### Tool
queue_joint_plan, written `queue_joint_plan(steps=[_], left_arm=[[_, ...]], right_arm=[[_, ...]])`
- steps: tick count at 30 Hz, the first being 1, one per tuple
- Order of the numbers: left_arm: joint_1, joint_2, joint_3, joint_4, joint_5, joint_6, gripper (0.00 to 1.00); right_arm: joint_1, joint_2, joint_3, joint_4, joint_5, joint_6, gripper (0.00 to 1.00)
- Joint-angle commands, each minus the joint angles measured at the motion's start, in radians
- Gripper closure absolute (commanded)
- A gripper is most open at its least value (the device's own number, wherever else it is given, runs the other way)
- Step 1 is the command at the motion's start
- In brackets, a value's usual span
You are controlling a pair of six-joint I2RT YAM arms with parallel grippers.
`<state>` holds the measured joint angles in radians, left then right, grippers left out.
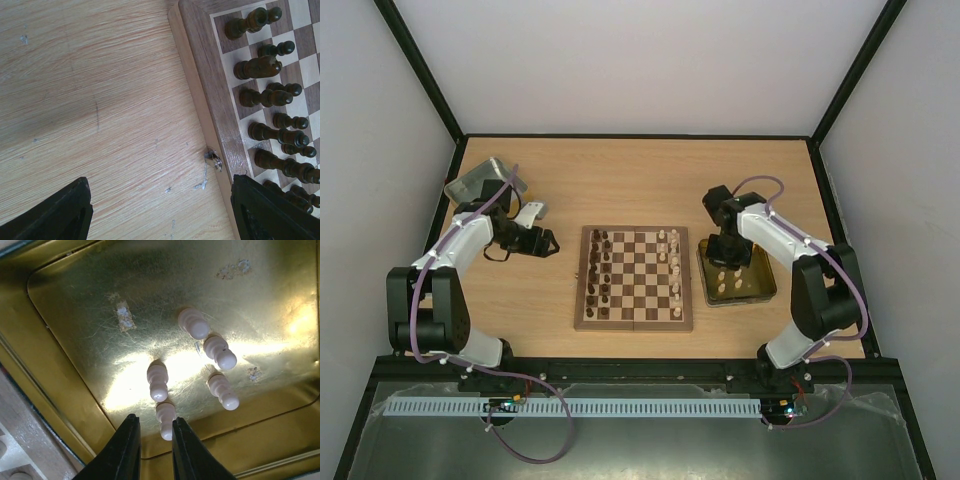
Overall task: Set up the chess pieces on the board
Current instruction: Pick up the chess piece from the storage box.
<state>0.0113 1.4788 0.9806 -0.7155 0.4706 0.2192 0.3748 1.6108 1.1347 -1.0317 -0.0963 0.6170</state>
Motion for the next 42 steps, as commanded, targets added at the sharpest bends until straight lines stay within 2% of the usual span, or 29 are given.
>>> queue_joint_plan(steps=[1, 27, 35, 42], left_arm=[[-0.003, 0.008, -0.010, -0.004, 0.002, -0.001, 0.24], [-0.008, 0.005, -0.008, -0.002, -0.009, -0.006, 0.24], [-0.011, 0.009, -0.008, -0.004, -0.008, -0.006, 0.24], [-0.012, 0.011, -0.008, -0.003, -0.003, -0.005, 0.24]], right_arm=[[-0.009, -0.030, -0.043, 0.048, -0.003, -0.003, 0.83], [-0.050, 0.079, -0.119, 0.186, -0.042, -0.028, 0.84], [-0.050, 0.050, -0.110, 0.157, -0.022, -0.027, 0.90], [-0.047, -0.017, -0.056, 0.060, 0.034, -0.022, 0.92]])
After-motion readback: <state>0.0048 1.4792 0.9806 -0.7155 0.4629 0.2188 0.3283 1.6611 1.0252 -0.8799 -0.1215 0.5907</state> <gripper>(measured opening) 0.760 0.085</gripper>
